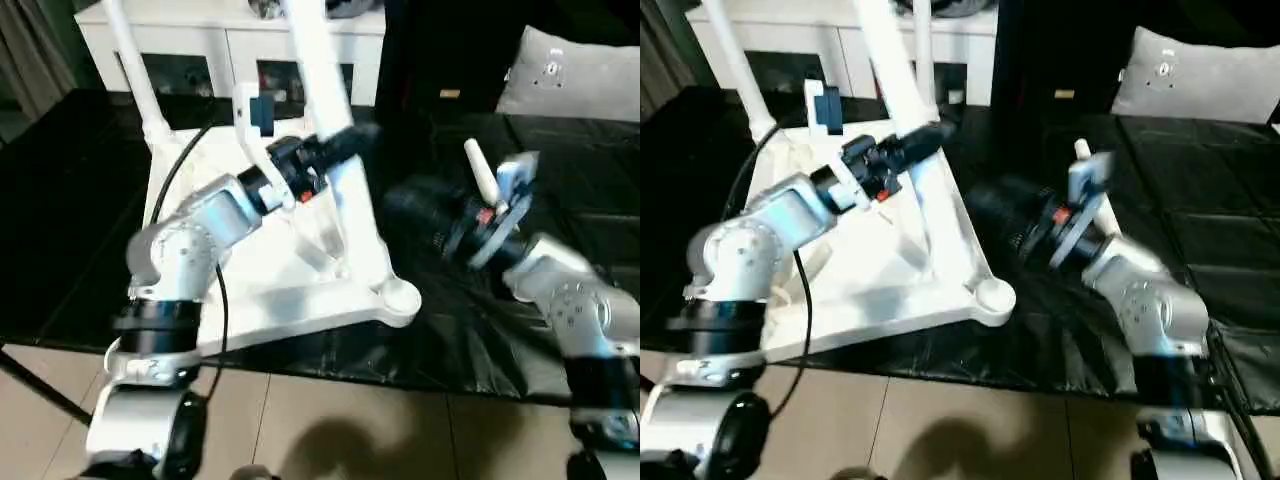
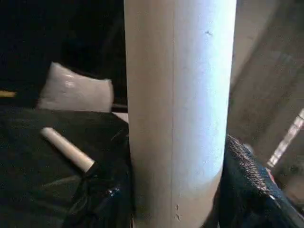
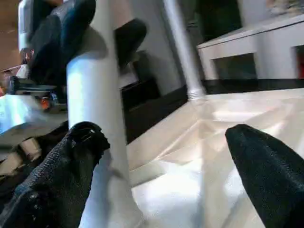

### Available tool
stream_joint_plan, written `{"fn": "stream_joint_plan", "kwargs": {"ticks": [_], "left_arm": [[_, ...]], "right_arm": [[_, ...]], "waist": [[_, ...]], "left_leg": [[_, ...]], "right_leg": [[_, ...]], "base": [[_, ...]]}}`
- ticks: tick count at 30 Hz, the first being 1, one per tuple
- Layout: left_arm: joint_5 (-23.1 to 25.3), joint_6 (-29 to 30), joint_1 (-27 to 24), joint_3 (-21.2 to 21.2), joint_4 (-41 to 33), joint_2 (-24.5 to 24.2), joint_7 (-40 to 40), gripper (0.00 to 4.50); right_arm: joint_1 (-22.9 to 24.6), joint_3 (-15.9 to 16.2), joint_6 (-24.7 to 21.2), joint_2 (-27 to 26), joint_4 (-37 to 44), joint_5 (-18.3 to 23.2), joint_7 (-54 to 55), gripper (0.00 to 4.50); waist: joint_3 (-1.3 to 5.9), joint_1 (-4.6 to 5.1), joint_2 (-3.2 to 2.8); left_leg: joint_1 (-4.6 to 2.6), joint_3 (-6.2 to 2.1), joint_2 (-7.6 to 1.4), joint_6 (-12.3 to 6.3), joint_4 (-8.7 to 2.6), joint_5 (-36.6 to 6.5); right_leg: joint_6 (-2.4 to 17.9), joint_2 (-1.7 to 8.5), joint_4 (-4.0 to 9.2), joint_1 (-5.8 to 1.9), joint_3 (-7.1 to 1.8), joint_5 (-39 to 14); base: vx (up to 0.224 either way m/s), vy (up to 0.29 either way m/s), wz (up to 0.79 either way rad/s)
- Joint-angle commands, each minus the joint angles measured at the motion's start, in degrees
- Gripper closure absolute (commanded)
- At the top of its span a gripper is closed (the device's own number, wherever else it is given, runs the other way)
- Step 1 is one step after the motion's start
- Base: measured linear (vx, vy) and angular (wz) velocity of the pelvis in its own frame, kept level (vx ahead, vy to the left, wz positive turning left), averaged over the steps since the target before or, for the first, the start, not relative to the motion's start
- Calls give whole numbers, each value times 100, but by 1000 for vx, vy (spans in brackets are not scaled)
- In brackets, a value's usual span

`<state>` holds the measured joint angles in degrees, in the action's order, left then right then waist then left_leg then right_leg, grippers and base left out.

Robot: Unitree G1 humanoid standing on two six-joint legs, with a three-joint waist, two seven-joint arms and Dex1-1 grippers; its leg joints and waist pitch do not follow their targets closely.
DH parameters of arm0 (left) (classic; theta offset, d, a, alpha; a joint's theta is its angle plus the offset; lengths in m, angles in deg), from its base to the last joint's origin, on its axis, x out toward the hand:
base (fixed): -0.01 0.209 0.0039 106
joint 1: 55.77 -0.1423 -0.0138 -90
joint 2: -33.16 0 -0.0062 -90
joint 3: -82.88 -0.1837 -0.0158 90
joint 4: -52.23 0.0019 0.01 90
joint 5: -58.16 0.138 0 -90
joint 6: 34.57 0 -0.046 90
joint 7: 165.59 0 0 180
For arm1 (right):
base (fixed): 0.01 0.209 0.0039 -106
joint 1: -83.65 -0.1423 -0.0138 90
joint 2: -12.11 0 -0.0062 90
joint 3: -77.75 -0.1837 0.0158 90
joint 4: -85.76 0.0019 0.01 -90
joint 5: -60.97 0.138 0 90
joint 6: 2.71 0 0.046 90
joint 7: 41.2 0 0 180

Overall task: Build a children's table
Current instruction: Pick table leg

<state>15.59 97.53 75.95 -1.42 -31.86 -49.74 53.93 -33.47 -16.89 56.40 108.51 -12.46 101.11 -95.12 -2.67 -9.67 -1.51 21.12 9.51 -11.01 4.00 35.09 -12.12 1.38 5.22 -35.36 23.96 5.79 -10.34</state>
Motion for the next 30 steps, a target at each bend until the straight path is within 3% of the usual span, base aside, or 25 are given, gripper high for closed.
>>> {"fn": "stream_joint_plan", "kwargs": {"ticks": [1,7,10,16,17,30], "left_arm": [[-53,52,-18,-98,-144,-92,218,265],[-44,104,-38,-353,-279,-391,876,265],[33,87,-22,-509,-323,-483,998,265],[495,-218,-95,-982,-487,-653,1216,265],[571,-254,-104,-1058,-521,-675,1225,265],[780,-437,-97,-1372,-631,-630,1324,265]], "right_arm": [[26,55,-113,91,200,121,-193,0],[119,268,-481,310,577,288,-803,0],[100,609,-379,439,539,-48,-937,0],[-9,863,-421,339,362,-317,-847,0],[-23,916,-447,323,342,-345,-837,30],[-73,1234,-386,211,191,-560,-1031,135]], "waist": [[403,-1,58],[410,-4,68],[408,-6,68],[409,-2,85],[404,3,83],[415,2,79]], "left_leg": [[5,-35,-177,-376,-367,-169],[8,-37,-173,-348,-369,-140],[10,-32,-169,-298,-367,-154],[13,-34,-168,-244,-373,-148],[12,-34,-173,-233,-380,-158],[19,-32,-172,-194,-370,-176]], "right_leg": [[1094,323,351,-414,-291,-724],[1046,326,346,-418,-292,-753],[1038,329,350,-413,-292,-808],[952,338,358,-413,-301,-906],[943,337,365,-411,-301,-938],[972,336,344,-418,-301,-873]], "base": [[0,0,0],[0,0,0],[0,0,0],[0,0,0],[0,0,0],[0,0,0]]}}
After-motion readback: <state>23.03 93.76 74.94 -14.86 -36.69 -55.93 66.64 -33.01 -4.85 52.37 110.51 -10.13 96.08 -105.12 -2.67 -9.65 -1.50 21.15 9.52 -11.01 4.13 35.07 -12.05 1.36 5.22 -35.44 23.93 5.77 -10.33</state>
